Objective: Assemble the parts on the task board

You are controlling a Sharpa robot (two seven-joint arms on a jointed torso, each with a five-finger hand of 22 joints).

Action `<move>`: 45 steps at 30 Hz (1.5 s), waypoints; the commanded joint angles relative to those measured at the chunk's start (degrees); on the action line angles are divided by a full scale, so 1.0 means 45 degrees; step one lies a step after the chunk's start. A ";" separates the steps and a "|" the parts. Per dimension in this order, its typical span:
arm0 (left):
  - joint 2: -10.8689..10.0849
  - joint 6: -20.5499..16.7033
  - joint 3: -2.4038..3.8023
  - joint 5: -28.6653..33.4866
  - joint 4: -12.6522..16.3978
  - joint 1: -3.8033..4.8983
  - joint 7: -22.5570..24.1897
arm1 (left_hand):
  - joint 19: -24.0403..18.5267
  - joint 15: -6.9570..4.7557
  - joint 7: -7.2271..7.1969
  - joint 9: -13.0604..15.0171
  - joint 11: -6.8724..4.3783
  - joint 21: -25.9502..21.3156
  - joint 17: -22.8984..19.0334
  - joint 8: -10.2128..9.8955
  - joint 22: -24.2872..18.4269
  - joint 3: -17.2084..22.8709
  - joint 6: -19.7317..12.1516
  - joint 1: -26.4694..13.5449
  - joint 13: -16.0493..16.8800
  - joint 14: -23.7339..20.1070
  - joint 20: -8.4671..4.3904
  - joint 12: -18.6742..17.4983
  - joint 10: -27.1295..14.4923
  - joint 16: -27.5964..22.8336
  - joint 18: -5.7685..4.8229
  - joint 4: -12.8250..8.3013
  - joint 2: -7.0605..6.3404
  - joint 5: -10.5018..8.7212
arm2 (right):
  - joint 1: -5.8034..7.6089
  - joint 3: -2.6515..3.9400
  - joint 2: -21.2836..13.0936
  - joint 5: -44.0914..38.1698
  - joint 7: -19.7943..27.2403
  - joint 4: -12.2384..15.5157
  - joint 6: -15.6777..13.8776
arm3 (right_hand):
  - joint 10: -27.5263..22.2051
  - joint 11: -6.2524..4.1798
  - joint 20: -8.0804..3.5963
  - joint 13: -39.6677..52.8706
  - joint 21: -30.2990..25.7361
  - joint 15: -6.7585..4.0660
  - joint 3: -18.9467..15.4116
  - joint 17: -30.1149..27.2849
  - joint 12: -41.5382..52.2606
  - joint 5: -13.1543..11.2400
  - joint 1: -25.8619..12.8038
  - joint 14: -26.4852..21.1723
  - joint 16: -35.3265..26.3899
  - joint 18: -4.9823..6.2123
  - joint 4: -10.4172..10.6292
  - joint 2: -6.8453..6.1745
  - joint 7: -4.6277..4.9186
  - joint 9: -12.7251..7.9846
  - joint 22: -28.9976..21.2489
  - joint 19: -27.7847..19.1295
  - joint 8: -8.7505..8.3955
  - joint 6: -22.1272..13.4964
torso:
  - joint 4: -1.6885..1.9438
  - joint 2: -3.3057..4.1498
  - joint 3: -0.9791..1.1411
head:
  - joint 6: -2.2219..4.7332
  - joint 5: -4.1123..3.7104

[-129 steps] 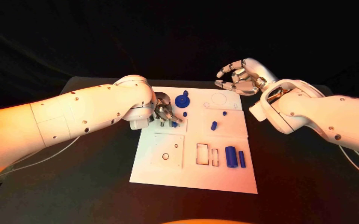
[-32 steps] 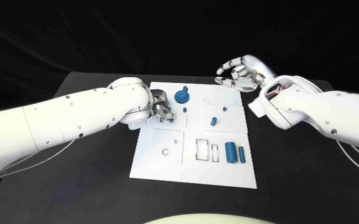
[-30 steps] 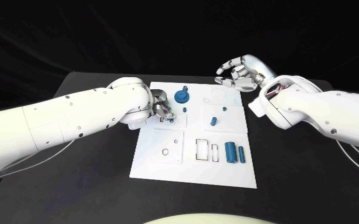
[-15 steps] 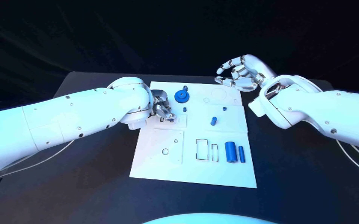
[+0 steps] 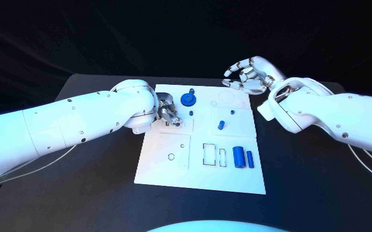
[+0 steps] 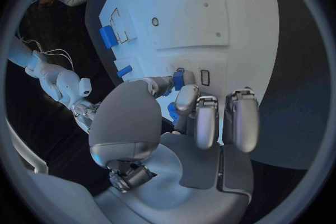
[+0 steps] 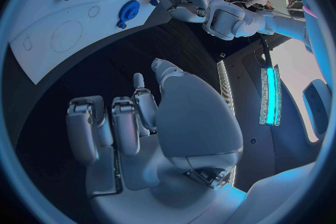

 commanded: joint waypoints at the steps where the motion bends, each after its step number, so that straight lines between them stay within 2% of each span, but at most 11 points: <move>1: 0.0013 0.0644 -0.0064 0.0042 0.0029 -0.0089 -0.0058 | 0.0088 -0.0098 -0.0181 0.0158 0.0002 0.0074 0.3355 0.0085 0.0897 0.1861 0.0122 0.0064 0.0019 0.1323 -0.0006 0.0071 0.0116 0.0045 -0.0129 -0.1970 0.0120 -0.0077 | -0.0010 0.0000 0.0008 -0.0125 0.0052 -0.0007 0.0159 | -0.0074 -0.0002 -0.0059 0.0549 -0.0045 -0.0094 0.0092 0.3015 -0.0083 0.0076 -0.0053 0.1277 -0.0086 -0.0005 -0.0003 -0.0102 -0.0030 -0.0017 0.2895 0.0902 0.0072 0.0080 | 0.0003 0.0002 -0.0003 | -0.0007 0.0013; 25: 0.0032 0.0772 -0.0063 0.0029 0.0004 -0.0097 -0.0069 | 0.0086 -0.0104 -0.0185 0.0153 -0.0005 0.0074 0.3355 0.0110 0.0897 0.1870 0.0135 0.0085 0.0050 0.1323 -0.0012 0.0103 0.0144 0.0045 -0.0129 -0.2013 0.0125 -0.0087 | -0.0023 0.0000 0.0036 -0.0124 0.0049 -0.0049 0.0176 | -0.0074 -0.0002 -0.0059 0.0549 -0.0045 -0.0094 0.0092 0.3015 -0.0083 0.0076 -0.0053 0.1277 -0.0086 -0.0005 -0.0003 -0.0102 -0.0030 -0.0017 0.2895 0.0902 0.0072 0.0080 | -0.0007 0.0010 0.0003 | 0.0024 0.0020; 30: 0.0037 0.0785 -0.0063 0.0028 -0.0013 -0.0097 -0.0088 | 0.0087 -0.0107 -0.0201 0.0116 -0.0005 0.0075 0.3355 0.0176 0.0905 0.1711 0.0202 -0.0279 0.0061 0.1323 -0.0022 0.0127 0.0165 0.0045 -0.0130 -0.1743 0.0143 -0.0121 | -0.0023 0.0000 0.0027 -0.0124 0.0046 -0.0043 0.0172 | -0.0073 -0.0011 -0.0065 0.0542 -0.0053 -0.0103 0.0115 0.3003 -0.0088 0.0083 -0.0118 0.1273 -0.0091 -0.0003 -0.0003 -0.0118 -0.0040 -0.0023 0.2891 0.0899 0.0088 0.0093 | -0.0007 0.0013 0.0007 | 0.0013 0.0019; 35: 0.0054 0.0771 -0.0063 0.0038 -0.0039 -0.0096 -0.0102 | 0.0105 -0.0137 -0.0254 0.0030 -0.0044 0.0084 0.3355 0.0242 0.0938 0.1247 0.0313 -0.0961 0.0056 0.1323 -0.0044 0.0142 0.0158 0.0045 -0.0135 -0.1232 0.0069 -0.0126 | -0.0023 0.0000 0.0022 -0.0124 0.0044 -0.0035 0.0171 | -0.0073 -0.0011 -0.0065 0.0542 -0.0053 -0.0103 0.0115 0.3003 -0.0088 0.0083 -0.0118 0.1273 -0.0091 -0.0003 -0.0003 -0.0118 -0.0040 -0.0023 0.2891 0.0899 0.0088 0.0093 | -0.0001 0.0011 0.0004 | -0.0014 0.0002; 45: 0.0078 0.0850 -0.0063 0.0068 -0.0061 -0.0094 -0.0113 | 0.0128 -0.0170 -0.0299 -0.0051 -0.0081 0.0097 0.3355 0.0278 0.0976 0.0856 0.0412 -0.1280 0.0174 0.1323 -0.0069 0.0249 0.0228 0.0045 -0.0142 -0.0994 -0.0073 -0.0130 | -0.0023 0.0000 0.0023 -0.0124 0.0045 -0.0030 0.0171 | -0.0073 -0.0011 -0.0065 0.0542 -0.0053 -0.0103 0.0115 0.3003 -0.0088 0.0083 -0.0118 0.1273 -0.0091 -0.0003 -0.0003 -0.0118 -0.0040 -0.0023 0.2891 0.0899 0.0088 0.0093 | -0.0002 0.0009 0.0004 | -0.0060 -0.0013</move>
